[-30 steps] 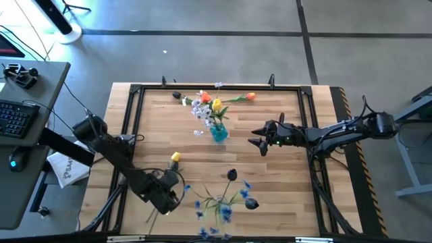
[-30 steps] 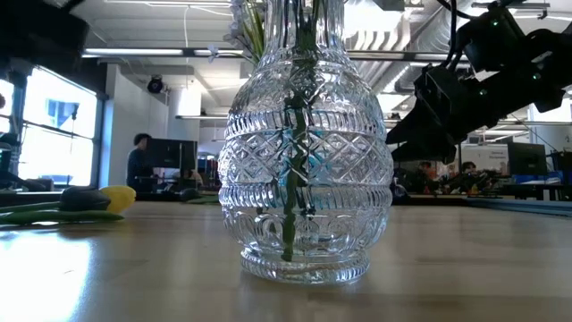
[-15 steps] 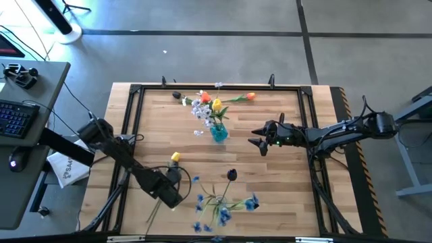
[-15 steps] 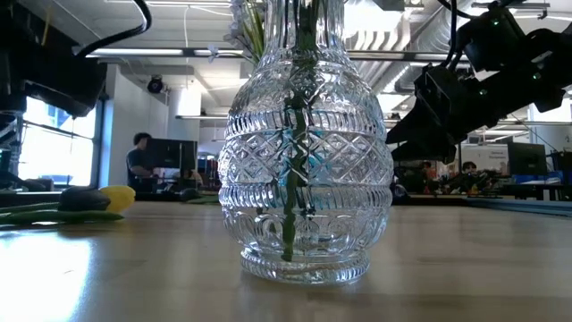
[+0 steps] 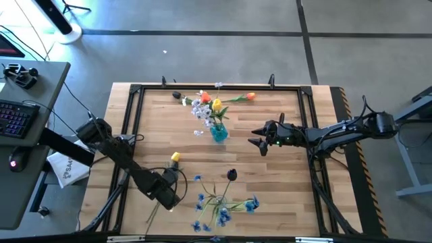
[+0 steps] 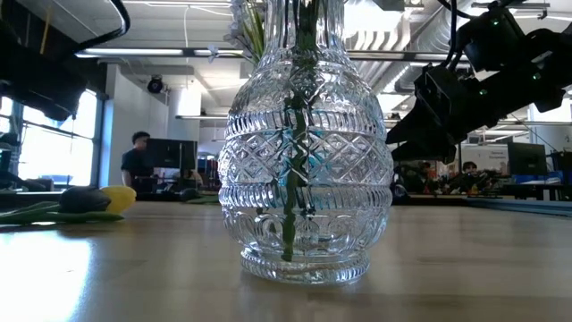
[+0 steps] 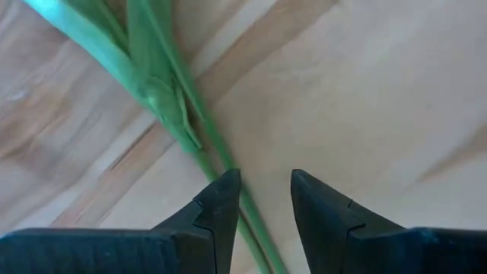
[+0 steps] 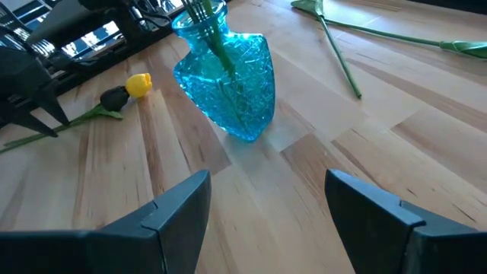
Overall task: Sort flowers into vase by color
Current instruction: Put the bottom black tulip into the transparent vase
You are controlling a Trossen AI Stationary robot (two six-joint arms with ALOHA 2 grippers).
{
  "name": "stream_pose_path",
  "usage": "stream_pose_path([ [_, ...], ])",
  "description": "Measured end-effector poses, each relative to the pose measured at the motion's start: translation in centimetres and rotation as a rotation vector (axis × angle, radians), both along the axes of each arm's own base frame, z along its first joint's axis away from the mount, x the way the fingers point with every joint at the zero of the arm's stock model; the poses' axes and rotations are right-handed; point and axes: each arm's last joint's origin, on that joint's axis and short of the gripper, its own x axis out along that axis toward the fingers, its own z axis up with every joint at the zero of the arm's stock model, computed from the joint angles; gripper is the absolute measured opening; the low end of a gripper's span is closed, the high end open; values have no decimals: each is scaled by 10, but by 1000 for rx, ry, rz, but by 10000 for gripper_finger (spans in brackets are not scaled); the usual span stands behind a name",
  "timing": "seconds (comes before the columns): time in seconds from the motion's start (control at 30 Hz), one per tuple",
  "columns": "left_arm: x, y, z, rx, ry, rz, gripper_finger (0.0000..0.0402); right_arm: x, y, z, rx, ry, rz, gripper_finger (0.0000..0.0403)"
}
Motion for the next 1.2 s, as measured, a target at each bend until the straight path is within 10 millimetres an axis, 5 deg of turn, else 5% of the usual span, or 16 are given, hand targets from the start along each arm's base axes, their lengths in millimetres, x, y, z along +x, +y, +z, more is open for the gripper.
stream_pose_path([
  [0.23, 3, 6, -6, -13, -15, 8, 101, 0, 0, 0, -1, 0, 0, 254],
  [0.67, 2, 10, -2, 17, -25, -114, 3, 0, 0, 0, 0, 7, 0, 254],
  [0.97, -17, 14, 36, 63, -107, 11, 25, 0, 0, -1, 2, 14, 0, 254],
  [1.2, -22, 19, 10, -32, -122, 31, 82, 0, 0, -1, 0, 15, 0, 254],
])
